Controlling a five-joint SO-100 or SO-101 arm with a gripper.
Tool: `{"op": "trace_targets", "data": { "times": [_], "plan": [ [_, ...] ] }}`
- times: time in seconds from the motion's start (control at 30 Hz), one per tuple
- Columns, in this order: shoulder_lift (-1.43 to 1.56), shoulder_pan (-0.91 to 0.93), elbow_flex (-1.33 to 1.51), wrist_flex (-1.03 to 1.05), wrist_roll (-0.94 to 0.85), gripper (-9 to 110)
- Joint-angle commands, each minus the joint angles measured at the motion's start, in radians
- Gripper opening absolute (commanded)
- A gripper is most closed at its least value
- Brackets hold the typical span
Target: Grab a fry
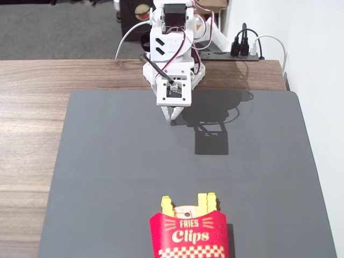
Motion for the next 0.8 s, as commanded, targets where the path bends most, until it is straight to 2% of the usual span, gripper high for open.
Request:
{"op": "trace_targets", "data": {
  "times": [0.0,0.27,0.53,0.77],
  "plan": [
    [-0.008,0.0,0.0,0.003,-0.006,1],
    [-0.13,-0.005,-0.061,-0.026,-0.057,1],
    [-0.385,-0.005,-0.308,0.048,-0.051,1],
    [-0.634,0.071,-0.515,0.012,-0.155,1]
  ]
}}
